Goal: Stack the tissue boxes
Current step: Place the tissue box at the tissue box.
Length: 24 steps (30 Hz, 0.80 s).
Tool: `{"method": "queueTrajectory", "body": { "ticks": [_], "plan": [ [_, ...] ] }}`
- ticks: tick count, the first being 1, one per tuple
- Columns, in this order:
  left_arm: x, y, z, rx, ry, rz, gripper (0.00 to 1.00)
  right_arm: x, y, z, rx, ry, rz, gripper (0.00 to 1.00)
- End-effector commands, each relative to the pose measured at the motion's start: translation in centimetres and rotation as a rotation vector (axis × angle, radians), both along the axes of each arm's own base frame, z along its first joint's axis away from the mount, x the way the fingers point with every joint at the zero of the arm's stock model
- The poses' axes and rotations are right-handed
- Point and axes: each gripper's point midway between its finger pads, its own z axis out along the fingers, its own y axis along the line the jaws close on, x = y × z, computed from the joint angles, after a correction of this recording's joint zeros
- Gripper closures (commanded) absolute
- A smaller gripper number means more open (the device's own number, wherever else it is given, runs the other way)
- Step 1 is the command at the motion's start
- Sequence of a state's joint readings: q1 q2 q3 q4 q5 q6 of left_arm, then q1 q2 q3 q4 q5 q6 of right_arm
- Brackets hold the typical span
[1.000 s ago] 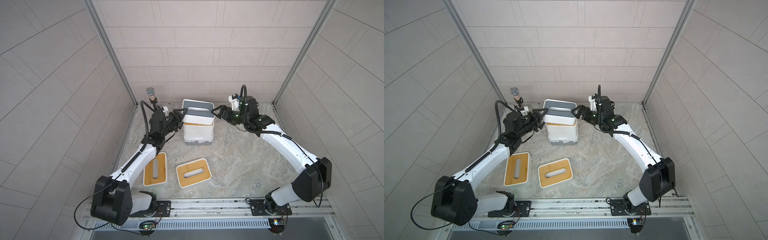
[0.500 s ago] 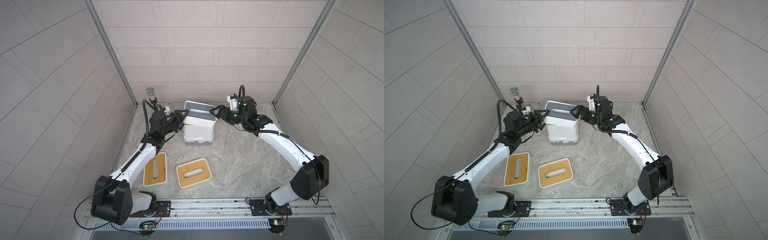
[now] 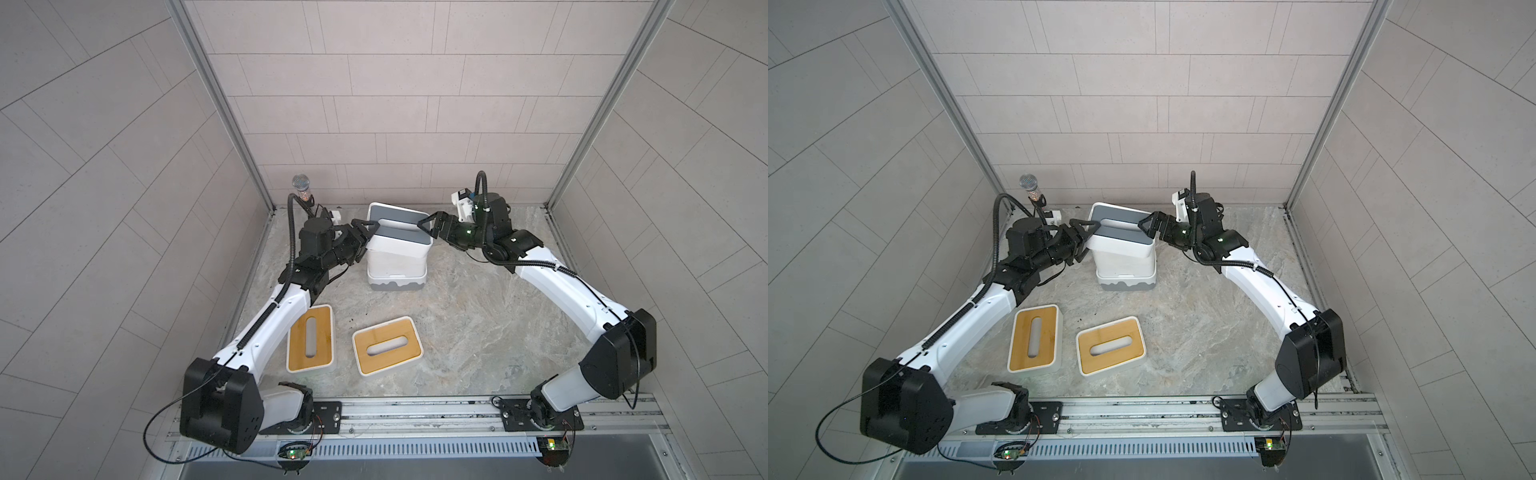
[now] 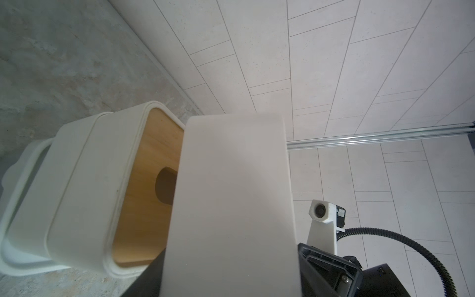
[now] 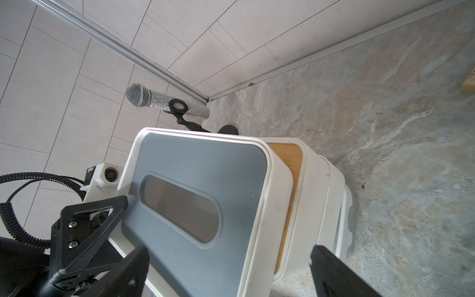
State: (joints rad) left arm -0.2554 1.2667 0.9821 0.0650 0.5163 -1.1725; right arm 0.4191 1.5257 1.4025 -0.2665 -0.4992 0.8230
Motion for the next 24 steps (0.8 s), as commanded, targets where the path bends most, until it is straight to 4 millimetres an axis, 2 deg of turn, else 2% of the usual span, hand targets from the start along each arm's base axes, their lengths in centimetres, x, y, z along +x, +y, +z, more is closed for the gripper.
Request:
{"method": "queueTrajectory", "body": {
  "ticks": [1,9,14,24],
  "plan": [
    [-0.5,0.9,1.6,0.078,-0.044,0.011,0.26,-0.1,0.0,1.0,-0.008,-0.034,-0.003,0.00],
    [-0.8,1.9,0.3,0.184,-0.013,0.035,0.19,-0.2,0.7,0.7,-0.019,-0.035,0.011,0.00],
    [-0.6,2.4,0.2,0.243,0.002,0.040,0.13,-0.3,1.0,1.0,-0.033,-0.044,0.017,0.00],
    [0.6,2.5,-0.5,0.273,0.023,0.053,0.09,-0.1,2.9,0.5,-0.024,-0.031,0.060,0.01]
  ]
}}
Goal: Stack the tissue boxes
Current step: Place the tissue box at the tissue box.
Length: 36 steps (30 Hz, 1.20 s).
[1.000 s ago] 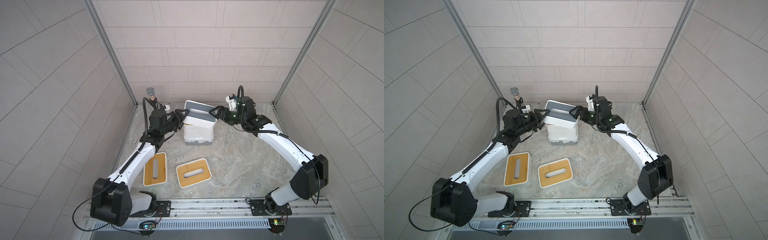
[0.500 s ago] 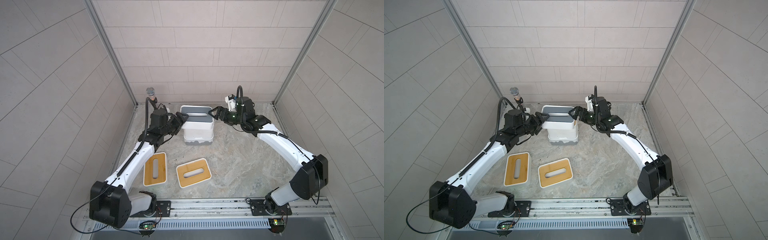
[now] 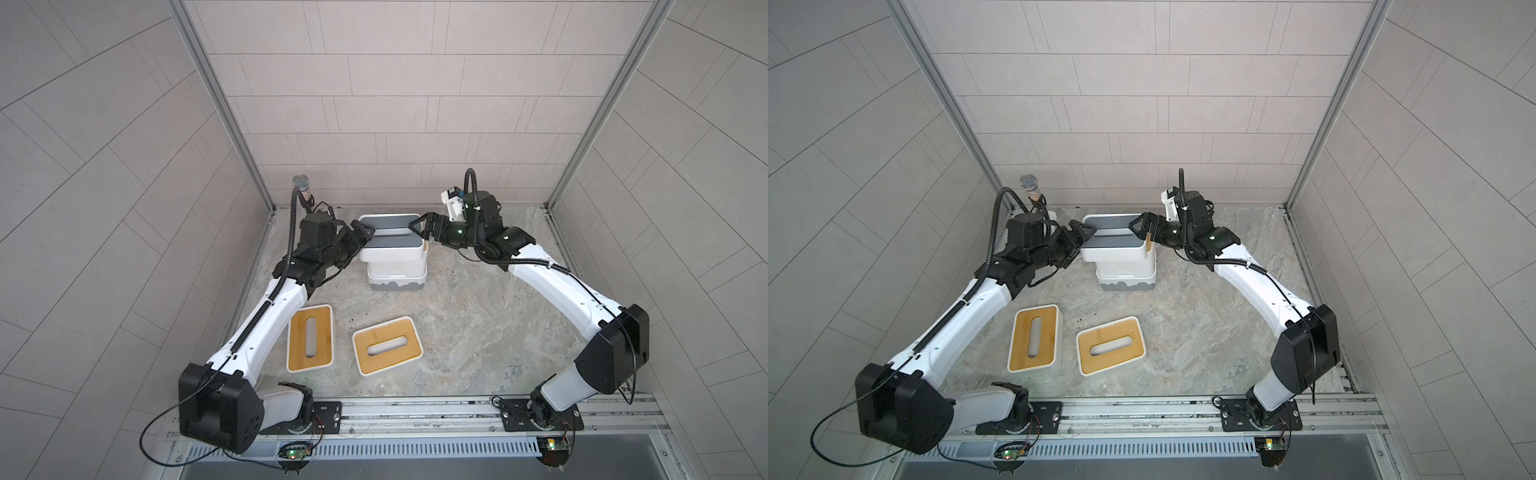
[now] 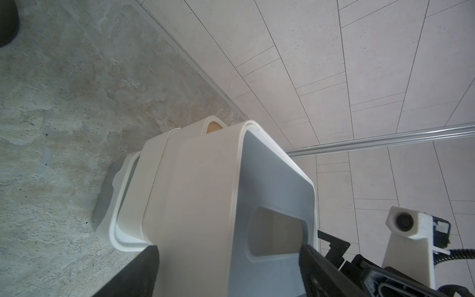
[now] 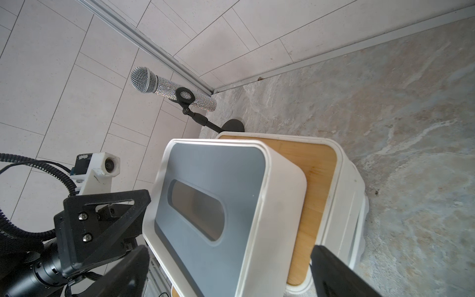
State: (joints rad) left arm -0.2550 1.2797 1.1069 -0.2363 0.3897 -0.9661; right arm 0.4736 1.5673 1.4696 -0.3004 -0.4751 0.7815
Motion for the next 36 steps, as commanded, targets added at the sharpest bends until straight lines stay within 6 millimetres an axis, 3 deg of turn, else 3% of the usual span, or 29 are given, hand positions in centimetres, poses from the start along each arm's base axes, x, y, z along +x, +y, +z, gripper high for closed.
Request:
{"method": "queueTrajectory", "body": {
  "ticks": [1,9,31,36],
  "plan": [
    [0.9,0.4,0.9,0.029,-0.027,0.010,0.09,0.3,1.0,0.1,0.015,-0.005,0.019,0.01],
    [1.6,0.8,2.0,0.059,-0.063,0.030,0.08,0.5,1.9,1.0,0.021,-0.013,0.048,0.01],
    [4.6,-2.5,5.0,0.027,-0.131,-0.075,0.08,1.1,3.5,3.1,0.036,-0.035,0.080,0.01],
    [5.1,-3.0,4.8,0.024,-0.130,-0.083,0.08,1.2,3.4,2.8,0.022,-0.031,0.079,0.01]
  ]
}}
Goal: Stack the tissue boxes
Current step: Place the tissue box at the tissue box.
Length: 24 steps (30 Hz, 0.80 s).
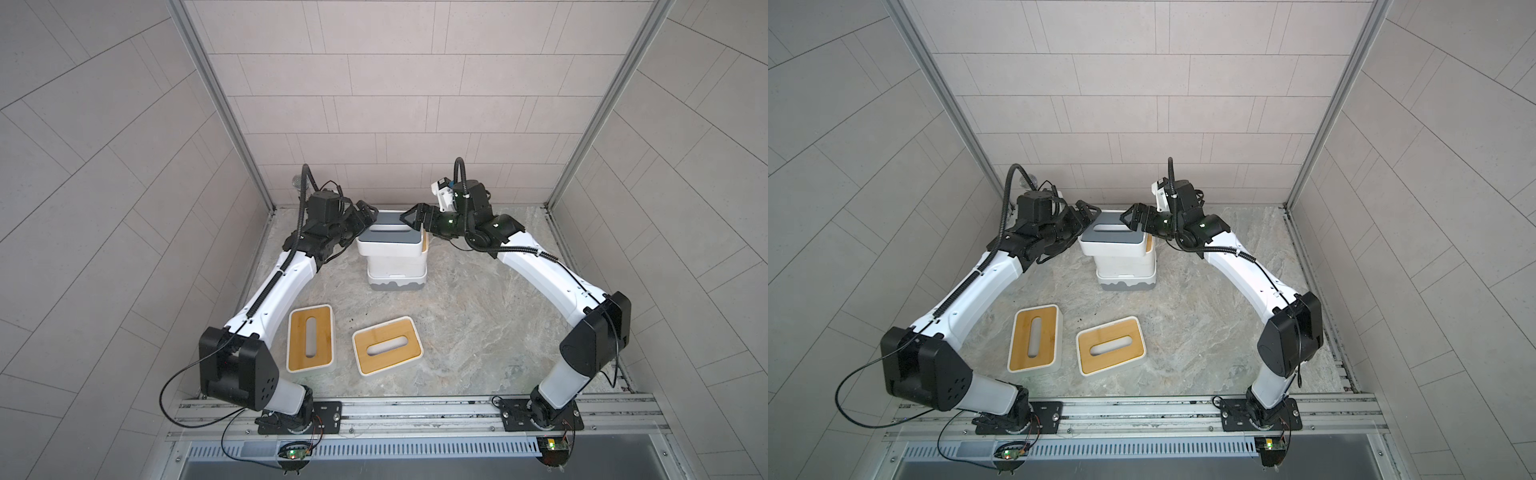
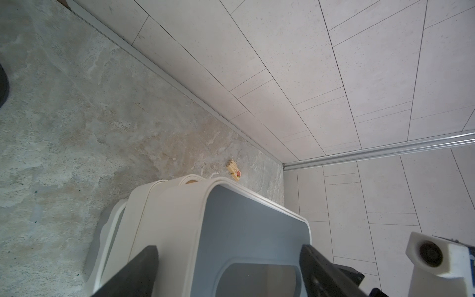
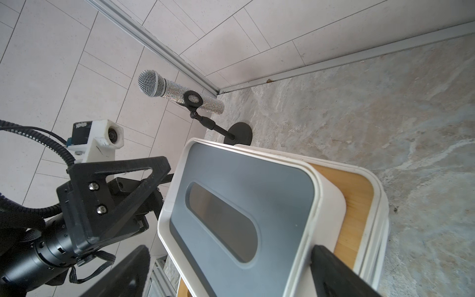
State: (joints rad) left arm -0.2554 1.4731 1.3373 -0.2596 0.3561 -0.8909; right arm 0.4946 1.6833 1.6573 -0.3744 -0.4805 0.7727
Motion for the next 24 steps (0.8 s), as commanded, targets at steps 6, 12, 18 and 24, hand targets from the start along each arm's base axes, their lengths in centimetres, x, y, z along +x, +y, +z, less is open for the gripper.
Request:
{"method": "queueTrajectory", "body": {
  "ticks": [6,12,18,24],
  "plan": [
    [0.2,-3.1,3.1,-0.041,-0.084,-0.111,0.08,-0.4,1.3,1.5,0.035,-0.033,0.048,0.01],
    [0.5,-4.2,3.0,-0.033,-0.083,-0.126,0.08,-0.1,0.9,1.4,0.034,-0.031,0.038,0.01],
    [0.8,-5.0,2.8,-0.026,-0.080,-0.142,0.08,0.2,0.2,1.8,0.036,-0.042,0.021,0.01],
    [0.6,-5.3,2.4,-0.001,-0.078,-0.141,0.08,0.5,-0.1,1.7,0.035,-0.038,0.017,0.01]
  ]
}}
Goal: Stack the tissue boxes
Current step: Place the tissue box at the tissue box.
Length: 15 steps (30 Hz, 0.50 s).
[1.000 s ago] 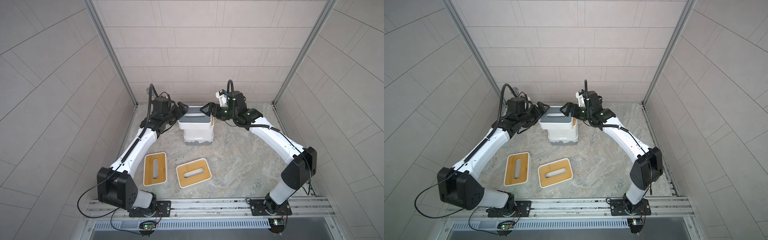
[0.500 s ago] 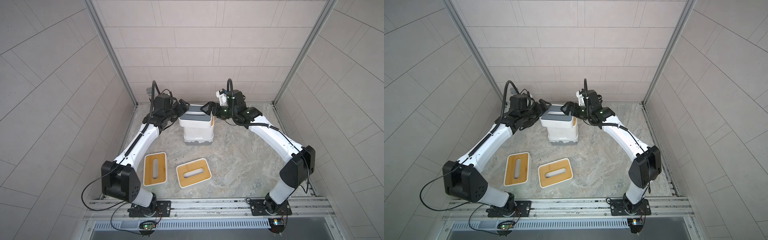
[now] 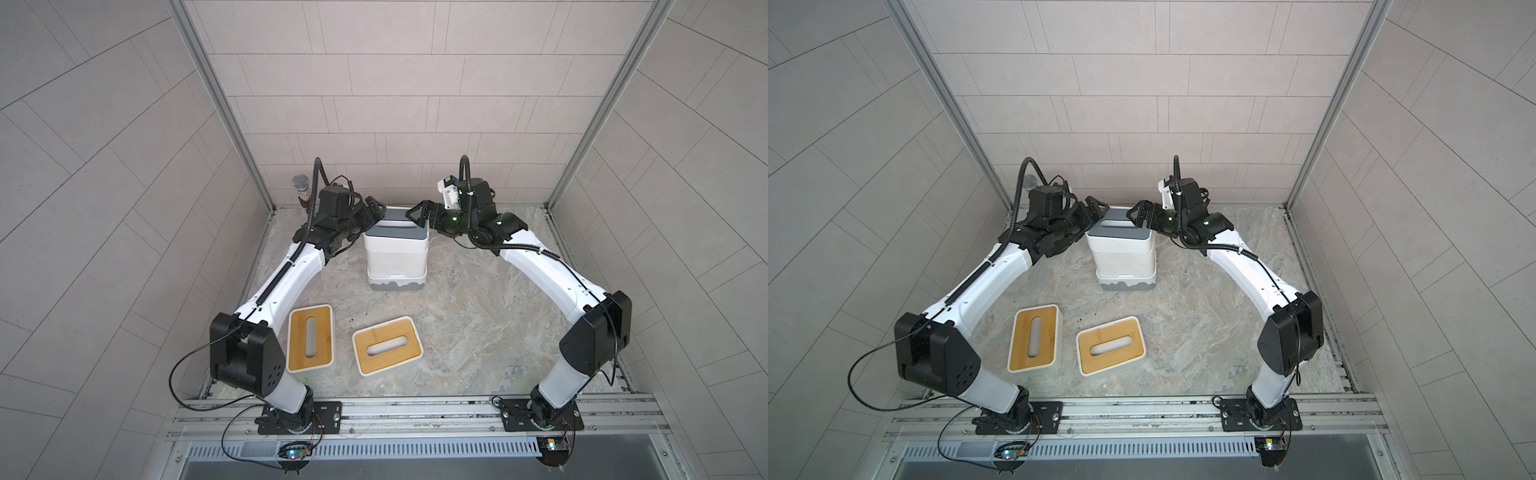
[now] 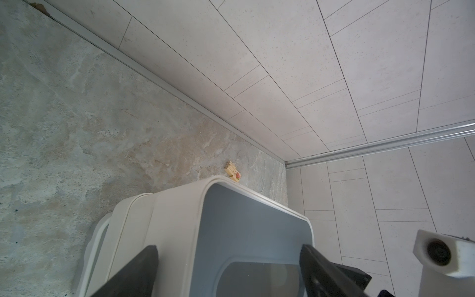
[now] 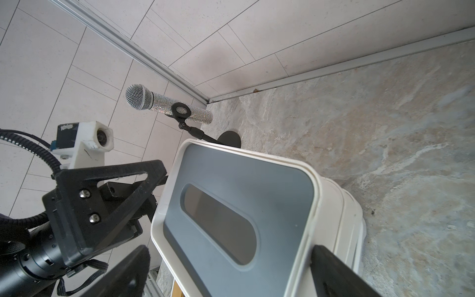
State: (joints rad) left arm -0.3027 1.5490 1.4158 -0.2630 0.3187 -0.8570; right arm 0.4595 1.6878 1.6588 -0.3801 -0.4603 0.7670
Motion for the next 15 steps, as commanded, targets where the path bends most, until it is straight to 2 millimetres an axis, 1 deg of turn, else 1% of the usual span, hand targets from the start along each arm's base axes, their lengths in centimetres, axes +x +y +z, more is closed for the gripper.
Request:
{"method": "queueTrajectory", "body": {
  "ticks": [1,11,15],
  "plan": [
    [-0.79,-3.22,2.24,-0.039,-0.053,-0.111,0.08,-0.72,1.61,1.93,0.051,-0.037,0.070,0.01],
    [-1.02,-2.81,1.93,-0.019,-0.051,-0.093,0.08,-0.21,1.49,1.48,0.043,-0.029,0.069,0.01],
    [-1.02,-2.69,1.81,-0.012,-0.048,-0.089,0.08,-0.31,1.24,1.87,0.037,-0.044,0.062,0.01]
  ]
}}
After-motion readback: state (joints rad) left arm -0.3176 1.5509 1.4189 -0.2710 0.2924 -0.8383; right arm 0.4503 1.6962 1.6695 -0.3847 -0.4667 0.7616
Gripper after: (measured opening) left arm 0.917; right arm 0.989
